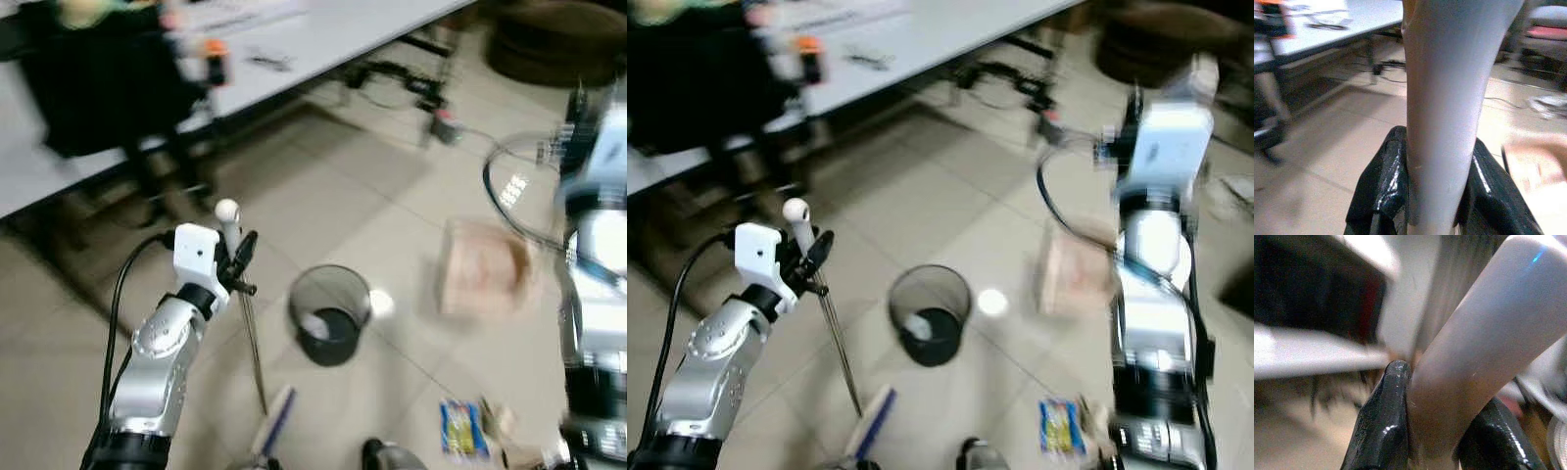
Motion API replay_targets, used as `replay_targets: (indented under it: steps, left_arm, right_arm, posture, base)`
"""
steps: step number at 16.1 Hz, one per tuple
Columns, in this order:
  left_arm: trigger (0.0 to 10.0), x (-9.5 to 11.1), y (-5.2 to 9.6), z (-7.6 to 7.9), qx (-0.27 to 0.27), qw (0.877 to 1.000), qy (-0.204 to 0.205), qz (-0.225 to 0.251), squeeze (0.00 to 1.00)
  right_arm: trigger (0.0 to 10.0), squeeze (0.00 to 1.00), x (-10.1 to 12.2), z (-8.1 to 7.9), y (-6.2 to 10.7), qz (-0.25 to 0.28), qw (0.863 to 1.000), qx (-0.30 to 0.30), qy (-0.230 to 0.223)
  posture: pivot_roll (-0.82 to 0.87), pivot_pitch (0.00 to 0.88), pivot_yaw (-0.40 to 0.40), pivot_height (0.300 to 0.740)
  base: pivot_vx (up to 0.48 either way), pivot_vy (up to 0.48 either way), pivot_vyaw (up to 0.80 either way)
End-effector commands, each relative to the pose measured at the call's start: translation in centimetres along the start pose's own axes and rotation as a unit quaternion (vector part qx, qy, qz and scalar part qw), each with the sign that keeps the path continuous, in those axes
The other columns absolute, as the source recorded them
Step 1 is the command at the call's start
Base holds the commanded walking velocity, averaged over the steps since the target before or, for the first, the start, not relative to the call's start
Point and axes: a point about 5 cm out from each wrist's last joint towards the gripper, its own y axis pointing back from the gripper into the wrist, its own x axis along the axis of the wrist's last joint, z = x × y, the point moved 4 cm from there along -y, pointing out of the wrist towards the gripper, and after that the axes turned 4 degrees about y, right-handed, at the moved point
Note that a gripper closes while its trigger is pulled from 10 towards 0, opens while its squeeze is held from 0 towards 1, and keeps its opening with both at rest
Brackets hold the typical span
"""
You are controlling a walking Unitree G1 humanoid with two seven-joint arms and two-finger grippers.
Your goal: Sweep floor
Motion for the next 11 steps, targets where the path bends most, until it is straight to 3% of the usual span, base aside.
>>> replay_targets:
  steps: [1, 4, 9, 11]
  left_arm:
    - [10.0, 1.2, 0.1, 0.5, -0.013, 1.000, -0.005, 0.022, 0.00]
    - [10.0, 1.1, 0.4, -0.4, 0.023, 1.000, 0.011, 0.015, 0.00]
    - [10.0, 0.7, 0.5, -0.3, 0.031, 0.999, 0.018, 0.001, 0.00]
    - [10.0, 1.1, 0.6, -0.3, 0.028, 0.999, -0.007, 0.014, 0.00]
  right_arm:
    - [10.0, 0.00, -0.7, -0.9, 0.6, -0.027, 0.999, 0.006, -0.015]
    - [10.0, 0.00, -2.9, -1.5, 2.1, -0.094, 0.995, -0.010, -0.027]
    - [10.0, 0.00, -2.3, -3.7, 3.5, -0.107, 0.993, 0.026, -0.043]
    - [10.0, 0.00, -2.5, -4.2, 4.1, -0.120, 0.991, 0.035, -0.051]
  posture:
    - [-0.04, 0.073, 0.053, 0.740]
    - [-0.04, 0.076, 0.050, 0.740]
    - [-0.04, 0.083, 0.055, 0.740]
    - [-0.04, 0.083, 0.057, 0.740]
  base:
    - [0.000, 0.000, -0.80]
    - [0.000, 0.000, -0.80]
    - [0.000, 0.000, -0.80]
    - [0.000, 0.000, -0.80]
